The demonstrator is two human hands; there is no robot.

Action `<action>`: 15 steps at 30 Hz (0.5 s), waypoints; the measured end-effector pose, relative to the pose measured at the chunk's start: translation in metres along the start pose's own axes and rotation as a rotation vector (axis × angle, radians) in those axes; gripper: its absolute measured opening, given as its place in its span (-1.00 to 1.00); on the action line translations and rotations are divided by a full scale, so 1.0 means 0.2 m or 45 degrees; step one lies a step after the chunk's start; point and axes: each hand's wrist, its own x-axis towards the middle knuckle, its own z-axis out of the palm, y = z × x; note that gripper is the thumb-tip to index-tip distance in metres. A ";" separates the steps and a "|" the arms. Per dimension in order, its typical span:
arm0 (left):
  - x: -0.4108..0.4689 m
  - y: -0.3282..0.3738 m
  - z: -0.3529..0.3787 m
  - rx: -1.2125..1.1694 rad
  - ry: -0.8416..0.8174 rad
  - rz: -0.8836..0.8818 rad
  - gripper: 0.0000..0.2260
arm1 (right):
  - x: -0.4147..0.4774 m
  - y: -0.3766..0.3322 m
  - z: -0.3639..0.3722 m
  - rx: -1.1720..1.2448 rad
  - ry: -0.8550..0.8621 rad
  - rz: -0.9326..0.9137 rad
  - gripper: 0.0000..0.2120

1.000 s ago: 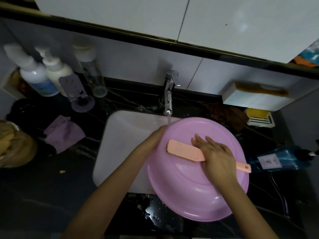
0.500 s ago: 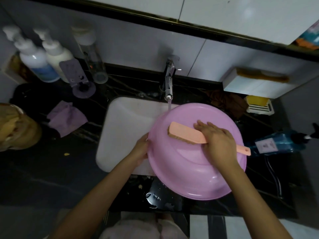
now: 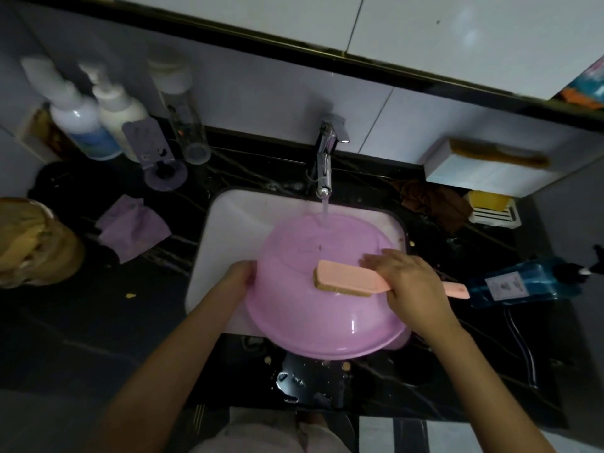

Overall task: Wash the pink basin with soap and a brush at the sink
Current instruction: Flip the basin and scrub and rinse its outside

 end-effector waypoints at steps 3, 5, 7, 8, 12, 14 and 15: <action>-0.04 0.04 -0.09 -0.163 0.032 0.082 -0.77 | -0.03 0.05 0.12 0.150 -0.203 0.077 -0.51; -0.10 0.07 -0.13 -0.243 0.080 0.156 -0.72 | -0.02 0.05 0.17 0.360 -0.312 0.159 -0.53; -0.15 0.08 -0.16 -0.277 0.132 0.209 -0.71 | 0.00 0.05 0.21 0.503 -0.351 0.253 -0.55; -0.18 0.09 -0.17 -0.278 0.154 0.231 -0.71 | 0.02 0.05 0.22 0.550 -0.367 0.312 -0.55; -0.36 0.14 -0.15 -0.264 0.167 0.363 -0.70 | 0.12 0.09 0.24 0.592 -0.436 0.483 -0.56; -0.45 0.16 -0.11 -0.286 0.148 0.452 -0.71 | 0.21 0.11 0.25 0.517 -0.465 0.567 -0.63; -0.50 0.17 -0.09 -0.294 0.132 0.495 -0.72 | 0.26 0.10 0.26 0.515 -0.482 0.596 -0.64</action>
